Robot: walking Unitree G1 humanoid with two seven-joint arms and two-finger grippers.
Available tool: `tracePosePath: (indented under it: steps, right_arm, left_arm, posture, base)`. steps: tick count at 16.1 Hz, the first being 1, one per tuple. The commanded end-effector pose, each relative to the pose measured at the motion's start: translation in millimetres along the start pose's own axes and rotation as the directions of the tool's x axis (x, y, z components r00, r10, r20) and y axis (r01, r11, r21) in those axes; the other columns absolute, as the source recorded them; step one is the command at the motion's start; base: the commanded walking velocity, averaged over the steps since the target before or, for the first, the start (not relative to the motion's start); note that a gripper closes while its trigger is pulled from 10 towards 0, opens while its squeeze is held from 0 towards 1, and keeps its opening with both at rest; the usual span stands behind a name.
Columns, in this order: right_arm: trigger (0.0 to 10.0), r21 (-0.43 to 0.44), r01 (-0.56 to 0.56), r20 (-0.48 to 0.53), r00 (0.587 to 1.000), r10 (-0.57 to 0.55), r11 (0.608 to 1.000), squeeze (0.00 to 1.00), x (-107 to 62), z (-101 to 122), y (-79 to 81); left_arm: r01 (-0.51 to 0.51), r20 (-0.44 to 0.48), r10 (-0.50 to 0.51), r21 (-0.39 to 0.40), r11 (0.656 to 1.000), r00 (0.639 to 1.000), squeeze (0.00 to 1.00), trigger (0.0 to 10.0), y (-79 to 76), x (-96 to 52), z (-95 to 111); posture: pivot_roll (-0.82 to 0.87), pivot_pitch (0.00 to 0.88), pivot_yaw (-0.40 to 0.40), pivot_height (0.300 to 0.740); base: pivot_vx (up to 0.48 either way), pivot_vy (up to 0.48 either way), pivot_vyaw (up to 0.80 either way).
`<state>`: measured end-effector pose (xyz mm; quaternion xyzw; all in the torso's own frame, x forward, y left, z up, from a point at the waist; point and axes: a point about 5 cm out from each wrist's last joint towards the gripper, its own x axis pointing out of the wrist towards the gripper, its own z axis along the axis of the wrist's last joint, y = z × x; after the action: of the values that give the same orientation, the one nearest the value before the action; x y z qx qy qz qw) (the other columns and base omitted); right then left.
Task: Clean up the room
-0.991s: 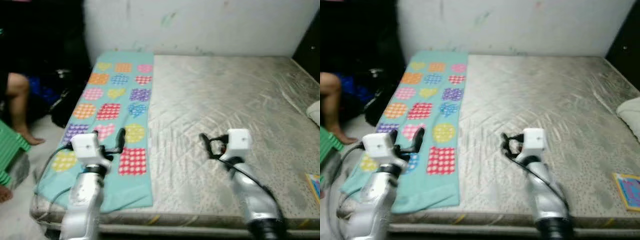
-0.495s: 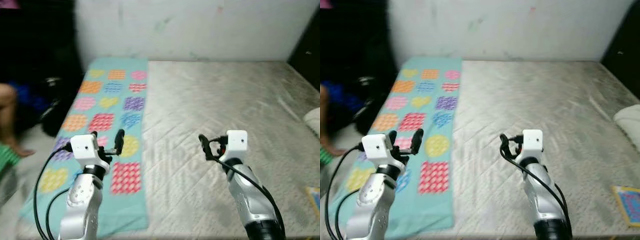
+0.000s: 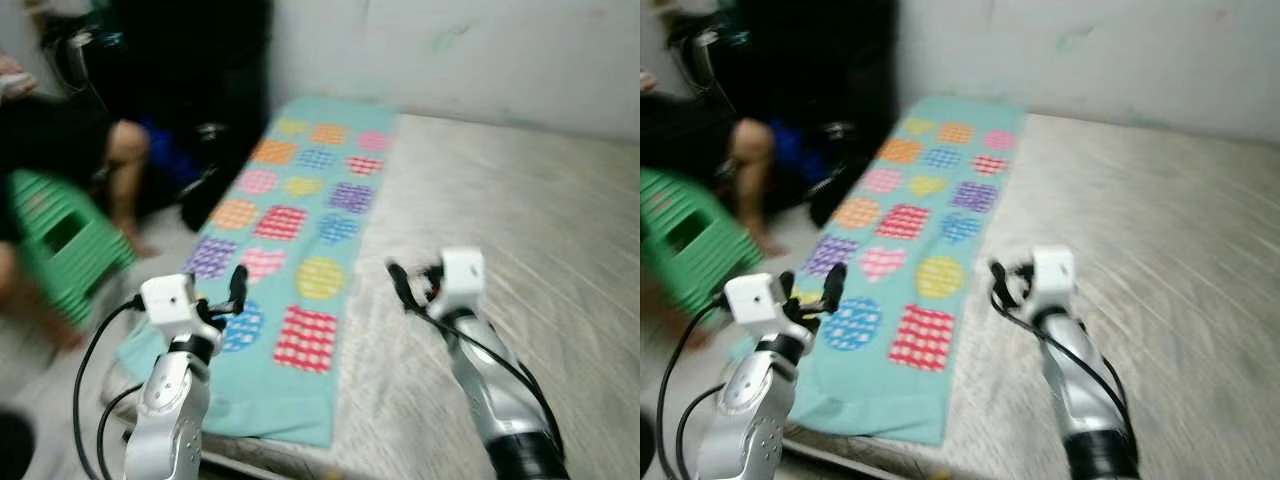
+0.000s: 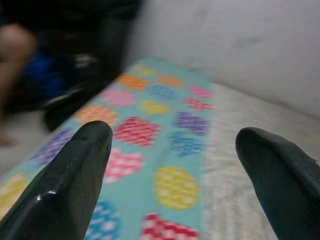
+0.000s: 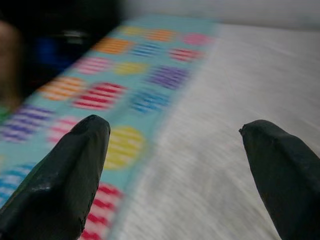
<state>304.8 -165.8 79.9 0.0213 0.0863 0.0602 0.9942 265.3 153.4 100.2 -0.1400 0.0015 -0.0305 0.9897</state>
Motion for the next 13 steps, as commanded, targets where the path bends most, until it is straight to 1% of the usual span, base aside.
tracePosePath:
  steps: [1,3,6,8,9,10,13]
  right_arm:
    - [10.0,0.000,0.043,-0.010,0.999,-0.043,0.999,0.00,-2.8,-1.6,-12.3]
    - [10.0,0.001,0.042,-0.010,0.999,-0.042,0.999,0.00,-2.6,-1.8,-12.0]
    - [10.0,0.001,0.040,-0.010,0.999,-0.040,0.999,0.00,-2.7,-1.7,-11.9]
    - [10.0,0.000,0.040,-0.010,0.999,-0.040,0.999,0.00,-2.7,-1.9,-12.5]
    - [10.0,-0.001,0.040,-0.011,0.999,-0.041,0.999,0.00,-2.6,-1.9,-12.7]
    - [10.0,-0.002,0.040,-0.012,0.999,-0.040,0.999,0.00,-2.7,-2.1,-12.6]
    - [10.0,-0.003,0.040,-0.012,0.999,-0.040,0.999,0.00,-2.5,-2.2,-12.5]
  left_arm:
    - [0.027,-0.001,-0.027,-0.004,1.000,1.000,0.00,10.0,-8.4,1.6,0.4]
    - [0.042,0.004,-0.042,-0.007,0.999,0.999,0.00,10.0,-9.2,0.8,0.5]
    - [0.029,0.000,-0.029,-0.012,1.000,1.000,0.00,10.0,-8.5,0.6,-0.4]
    - [0.040,0.004,-0.040,-0.013,0.999,0.999,0.00,10.0,-9.5,0.4,0.0]
    - [0.049,0.010,-0.049,-0.022,0.999,0.999,0.00,10.0,-10.4,0.0,0.5]
    - [0.038,0.007,-0.038,-0.012,0.999,0.999,0.00,10.0,-9.3,0.2,0.7]
    - [0.033,0.001,-0.033,-0.019,0.999,0.999,0.00,10.0,-8.5,0.4,-0.2]
  posture:
    - [-0.09,0.000,-0.009,0.740]
    - [-0.09,0.000,-0.013,0.740]
    - [-0.09,0.000,-0.014,0.740]
    - [-0.09,0.000,-0.014,0.740]
    - [-0.09,0.000,-0.014,0.740]
    - [-0.09,0.000,-0.014,0.740]
    - [-0.09,0.000,-0.014,0.740]
  base:
    - [0.000,0.000,0.00]
    - [0.000,0.000,0.00]
    - [0.000,0.000,0.00]
    - [0.000,0.000,0.00]
    - [0.000,0.416,0.00]
    - [0.000,0.450,0.00]
    - [0.000,0.460,0.00]
